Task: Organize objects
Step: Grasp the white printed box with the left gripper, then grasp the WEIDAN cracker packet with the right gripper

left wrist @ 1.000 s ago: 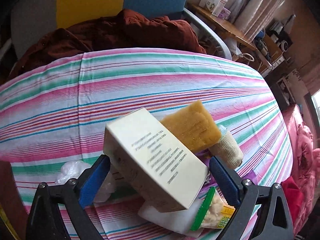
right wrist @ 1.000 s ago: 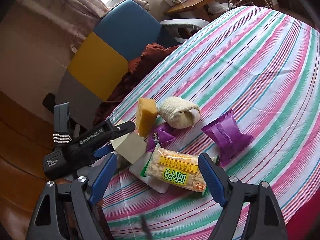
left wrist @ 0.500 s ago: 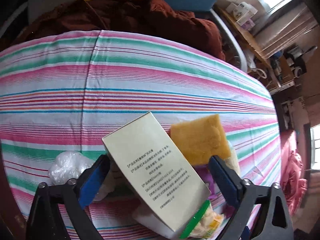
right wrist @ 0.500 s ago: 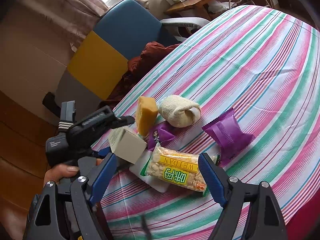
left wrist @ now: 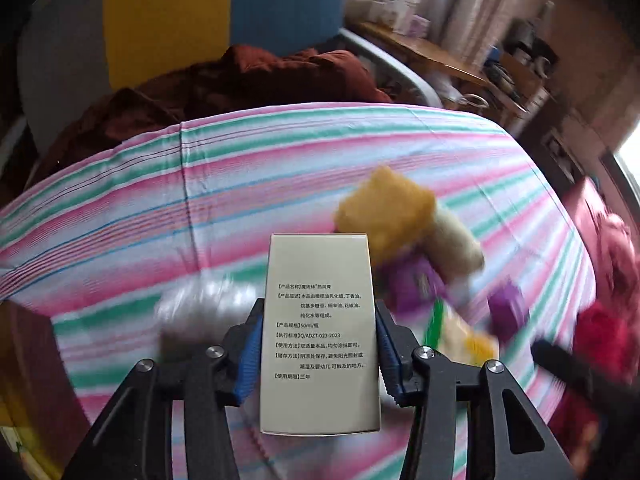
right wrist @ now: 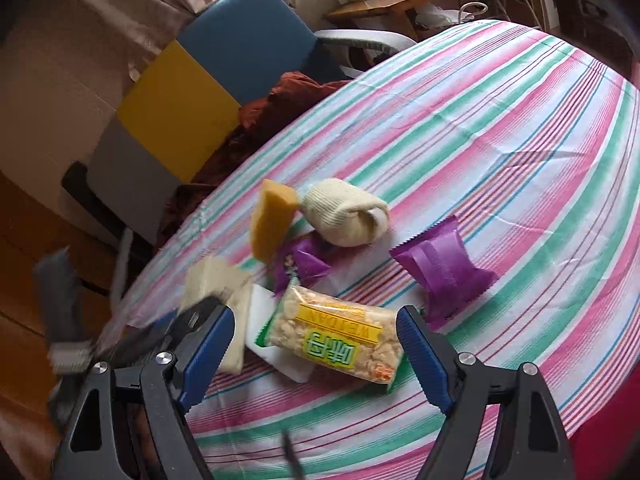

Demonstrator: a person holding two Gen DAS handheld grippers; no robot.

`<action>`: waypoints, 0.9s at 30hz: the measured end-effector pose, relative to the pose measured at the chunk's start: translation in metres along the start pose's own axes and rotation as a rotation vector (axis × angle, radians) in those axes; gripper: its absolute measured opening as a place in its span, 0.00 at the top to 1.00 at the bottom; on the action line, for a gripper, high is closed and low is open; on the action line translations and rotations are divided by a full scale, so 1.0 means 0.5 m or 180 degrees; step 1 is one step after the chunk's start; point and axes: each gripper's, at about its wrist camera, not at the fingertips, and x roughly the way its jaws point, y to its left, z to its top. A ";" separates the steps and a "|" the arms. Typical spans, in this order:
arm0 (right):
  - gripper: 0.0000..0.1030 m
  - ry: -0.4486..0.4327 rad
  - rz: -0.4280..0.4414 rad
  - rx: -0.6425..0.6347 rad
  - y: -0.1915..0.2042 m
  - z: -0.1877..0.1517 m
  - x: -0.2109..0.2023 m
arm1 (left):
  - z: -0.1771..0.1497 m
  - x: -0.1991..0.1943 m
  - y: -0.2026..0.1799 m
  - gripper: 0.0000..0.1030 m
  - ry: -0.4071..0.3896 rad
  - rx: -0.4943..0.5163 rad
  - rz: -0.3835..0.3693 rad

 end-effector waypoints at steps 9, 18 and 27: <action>0.18 0.0120 -0.0406 -0.0197 0.015 -0.006 0.026 | -0.184 -0.106 0.014 0.51 -0.0108 -0.0055 -0.0252; 0.17 0.0688 -0.0955 -0.1409 0.110 -0.006 0.103 | -0.250 -0.090 -0.003 0.48 -0.0274 0.0220 -0.0061; 0.08 0.1192 -0.0904 -0.1570 0.074 0.011 0.175 | -0.266 -0.045 0.004 0.50 -0.0196 0.0204 0.0003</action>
